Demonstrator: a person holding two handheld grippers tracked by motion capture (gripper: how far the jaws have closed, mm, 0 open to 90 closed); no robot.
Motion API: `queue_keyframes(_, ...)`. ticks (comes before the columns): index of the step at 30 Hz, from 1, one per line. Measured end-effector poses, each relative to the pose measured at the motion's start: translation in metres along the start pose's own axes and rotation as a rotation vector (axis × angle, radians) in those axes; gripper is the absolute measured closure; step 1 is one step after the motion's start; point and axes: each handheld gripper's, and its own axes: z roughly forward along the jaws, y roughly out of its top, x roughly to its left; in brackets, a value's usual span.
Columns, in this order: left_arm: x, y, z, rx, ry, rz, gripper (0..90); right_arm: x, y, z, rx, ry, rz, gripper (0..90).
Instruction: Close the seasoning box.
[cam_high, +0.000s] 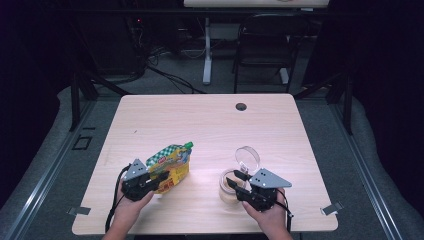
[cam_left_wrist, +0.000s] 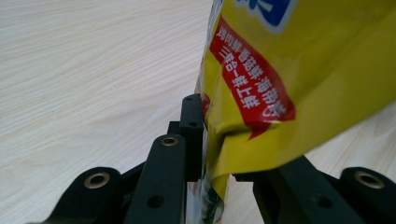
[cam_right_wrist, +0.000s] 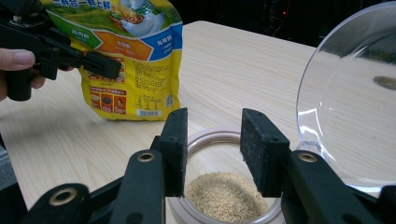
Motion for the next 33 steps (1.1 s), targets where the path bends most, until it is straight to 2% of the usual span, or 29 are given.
queue_keyframes(9,0.003,-0.005,-0.012,-0.018,0.021,-0.016,73.6,0.002,0.003,0.007,0.000,0.017,-0.004,62.1)
queue_keyframes(11,0.003,-0.006,-0.014,-0.036,0.022,-0.022,71.2,0.003,0.004,0.008,0.000,0.023,-0.006,61.9)
queue_keyframes(17,0.003,-0.008,-0.019,-0.049,0.019,-0.030,60.9,0.003,0.007,0.012,0.007,0.032,-0.008,61.7)
queue_keyframes(21,0.003,-0.010,-0.021,-0.037,0.021,-0.033,58.7,0.002,0.008,0.014,0.013,0.034,-0.005,61.8)
queue_keyframes(25,0.004,-0.012,-0.021,-0.047,0.030,-0.037,52.6,0.002,0.009,0.016,0.011,0.042,-0.002,61.7)
queue_keyframes(29,0.005,-0.012,-0.021,-0.039,0.006,-0.038,47.0,0.002,0.009,0.017,0.011,0.046,-0.002,61.6)
queue_keyframes(30,0.005,-0.012,-0.020,-0.022,-0.003,-0.025,44.4,0.002,0.010,0.016,0.011,0.047,-0.004,61.6)
queue_keyframes(33,0.003,-0.011,-0.019,-0.020,0.000,-0.013,41.1,0.002,0.011,0.015,0.015,0.054,0.004,61.7)
